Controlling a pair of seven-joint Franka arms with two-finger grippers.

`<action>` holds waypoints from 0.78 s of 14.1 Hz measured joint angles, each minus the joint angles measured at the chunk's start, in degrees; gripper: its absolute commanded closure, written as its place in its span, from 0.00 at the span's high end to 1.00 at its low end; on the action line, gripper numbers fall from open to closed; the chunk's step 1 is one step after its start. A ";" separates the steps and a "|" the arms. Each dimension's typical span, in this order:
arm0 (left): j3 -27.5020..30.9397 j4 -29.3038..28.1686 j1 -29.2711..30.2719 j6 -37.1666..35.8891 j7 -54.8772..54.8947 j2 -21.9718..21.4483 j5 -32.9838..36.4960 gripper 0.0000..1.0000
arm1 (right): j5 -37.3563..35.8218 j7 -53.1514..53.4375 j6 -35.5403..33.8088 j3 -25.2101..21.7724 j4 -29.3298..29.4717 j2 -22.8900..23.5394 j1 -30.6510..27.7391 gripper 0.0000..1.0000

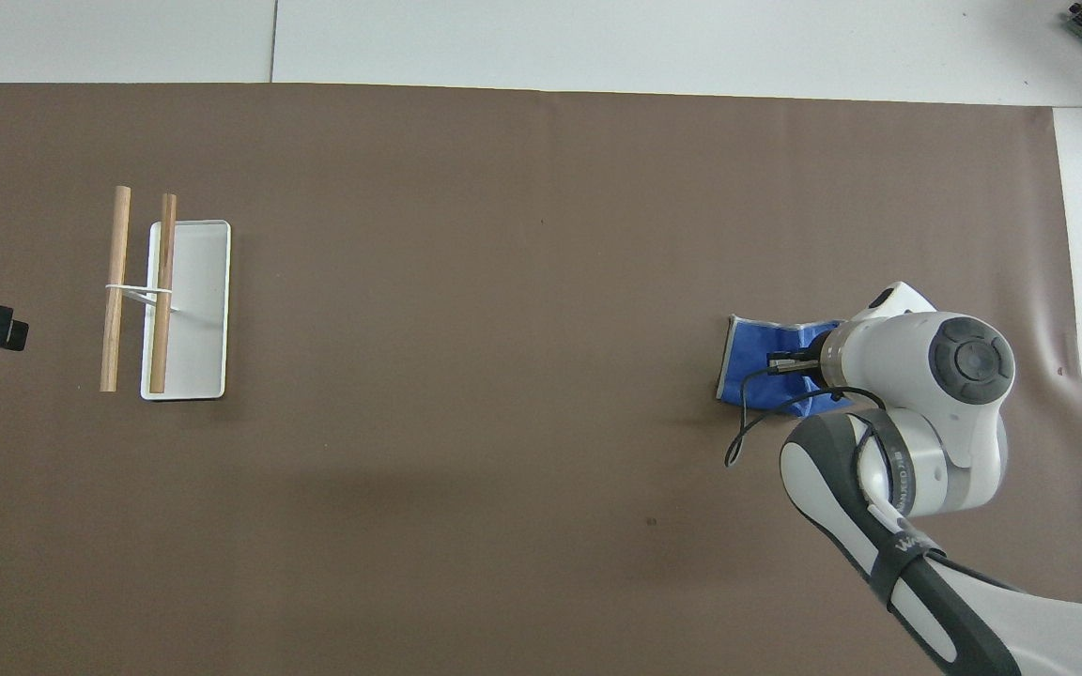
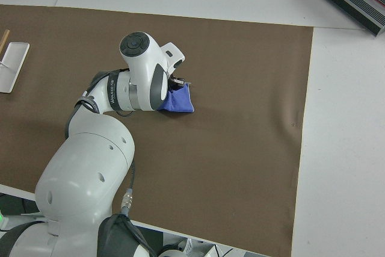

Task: Right arm passes towel to left arm to hang
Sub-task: 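Lift the towel with the right gripper while the left gripper approaches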

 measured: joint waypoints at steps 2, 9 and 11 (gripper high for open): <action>0.00 0.00 0.00 0.00 0.00 0.00 0.00 1.00 | 2.50 -0.25 -0.30 0.87 1.76 -0.42 0.01 0.00; -0.03 0.00 -0.02 0.00 0.00 0.00 0.00 1.00 | 22.09 -0.51 -0.32 5.04 8.96 -0.68 0.08 0.00; -0.40 0.00 -0.13 0.04 0.00 0.00 0.00 1.00 | 29.05 -0.58 -0.33 6.50 10.38 -0.69 0.10 0.00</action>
